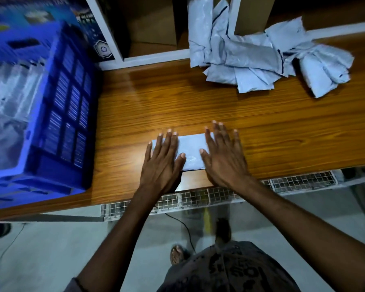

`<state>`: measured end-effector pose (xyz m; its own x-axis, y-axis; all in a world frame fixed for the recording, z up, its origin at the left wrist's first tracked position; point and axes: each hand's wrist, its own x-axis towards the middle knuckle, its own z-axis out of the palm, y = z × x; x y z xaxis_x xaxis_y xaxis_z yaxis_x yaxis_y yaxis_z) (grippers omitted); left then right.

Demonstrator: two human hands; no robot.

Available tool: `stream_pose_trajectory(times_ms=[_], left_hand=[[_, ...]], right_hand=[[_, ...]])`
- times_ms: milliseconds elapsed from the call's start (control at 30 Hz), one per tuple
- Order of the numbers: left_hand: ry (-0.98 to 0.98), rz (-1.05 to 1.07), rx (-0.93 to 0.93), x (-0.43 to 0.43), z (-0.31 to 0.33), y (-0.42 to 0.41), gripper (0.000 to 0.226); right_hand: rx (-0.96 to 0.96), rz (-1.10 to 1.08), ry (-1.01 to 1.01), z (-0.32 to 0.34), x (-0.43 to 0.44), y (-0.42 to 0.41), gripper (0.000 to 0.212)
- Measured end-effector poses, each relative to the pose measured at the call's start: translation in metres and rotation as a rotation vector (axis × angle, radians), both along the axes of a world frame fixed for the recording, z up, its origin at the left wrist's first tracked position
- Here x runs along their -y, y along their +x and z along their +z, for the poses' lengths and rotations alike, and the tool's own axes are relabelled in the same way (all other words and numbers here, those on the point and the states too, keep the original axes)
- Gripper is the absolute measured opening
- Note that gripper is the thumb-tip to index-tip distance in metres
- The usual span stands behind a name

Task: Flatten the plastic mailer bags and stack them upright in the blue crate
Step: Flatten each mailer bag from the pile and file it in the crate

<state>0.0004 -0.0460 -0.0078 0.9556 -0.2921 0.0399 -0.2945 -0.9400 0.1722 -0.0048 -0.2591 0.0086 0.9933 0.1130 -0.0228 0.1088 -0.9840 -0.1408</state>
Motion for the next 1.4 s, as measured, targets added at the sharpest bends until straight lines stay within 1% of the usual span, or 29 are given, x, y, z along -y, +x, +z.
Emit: stream_pose_trajectory(times_ms=[33,100,233,333,400,433,500,567,633,733,800,900,967,1067,1133,1200,1300,1333,1400], left_hand=[[0.006,-0.017,-0.023,0.003,-0.002,0.004,0.065],[0.001,-0.007,-0.069,0.0,-0.006,0.006,0.069],[-0.032,0.044,-0.1,-0.024,-0.007,0.0,0.085],[-0.01,0.069,-0.11,-0.036,-0.003,-0.005,0.089],[0.015,0.061,-0.078,-0.042,-0.001,-0.009,0.084],[0.04,0.016,-0.014,-0.044,0.0,-0.014,0.079],[0.078,-0.172,0.099,-0.039,0.001,-0.023,0.065],[0.036,-0.322,0.1,-0.031,0.0,-0.029,0.053],[-0.034,-0.321,0.026,-0.032,-0.003,-0.038,0.05],[-0.032,-0.276,-0.011,-0.047,-0.008,-0.048,0.055],[-0.045,-0.267,0.034,-0.056,-0.006,-0.05,0.052],[-0.134,-0.286,0.166,-0.057,-0.004,-0.045,0.033],[-0.12,-0.281,0.181,-0.049,-0.003,-0.04,0.031],[-0.116,-0.243,0.176,-0.04,-0.001,-0.036,0.038],[-0.123,-0.224,0.181,-0.043,-0.001,-0.037,0.038],[-0.174,-0.204,0.199,-0.046,0.002,-0.041,0.035],[-0.281,-0.132,0.271,-0.03,0.01,-0.03,0.027],[-0.267,-0.107,0.256,-0.021,0.012,-0.021,0.031],[-0.162,-0.102,0.096,-0.007,0.01,-0.003,0.051]], right_hand=[[-0.003,0.054,0.03,-0.002,-0.009,0.004,0.07],[-0.057,0.09,0.069,-0.01,-0.017,0.006,0.071],[-0.11,0.045,0.059,-0.019,-0.004,0.001,0.079],[-0.139,-0.008,0.009,-0.013,0.001,0.0,0.081],[-0.149,-0.001,-0.019,-0.01,0.0,-0.005,0.08],[-0.098,0.033,-0.031,-0.01,-0.003,-0.011,0.077],[0.053,0.144,-0.038,-0.013,-0.013,-0.029,0.065],[0.128,0.209,0.008,-0.018,-0.022,-0.048,0.054],[0.128,0.2,0.044,-0.02,-0.027,-0.06,0.051],[0.12,0.142,0.064,-0.02,-0.017,-0.064,0.054],[0.131,0.088,0.141,-0.019,-0.007,-0.066,0.051],[0.225,0.081,0.255,-0.015,-0.003,-0.06,0.038],[0.224,0.1,0.243,-0.013,-0.01,-0.052,0.031],[0.179,0.114,0.153,-0.012,-0.013,-0.04,0.033],[0.176,0.13,0.143,-0.012,-0.003,-0.04,0.037],[0.168,0.142,0.189,-0.012,0.005,-0.043,0.041],[0.16,0.081,0.294,-0.006,-0.004,-0.034,0.049],[0.127,0.07,0.285,-0.005,-0.009,-0.025,0.053],[-0.005,0.105,0.176,-0.005,-0.015,-0.006,0.065]])
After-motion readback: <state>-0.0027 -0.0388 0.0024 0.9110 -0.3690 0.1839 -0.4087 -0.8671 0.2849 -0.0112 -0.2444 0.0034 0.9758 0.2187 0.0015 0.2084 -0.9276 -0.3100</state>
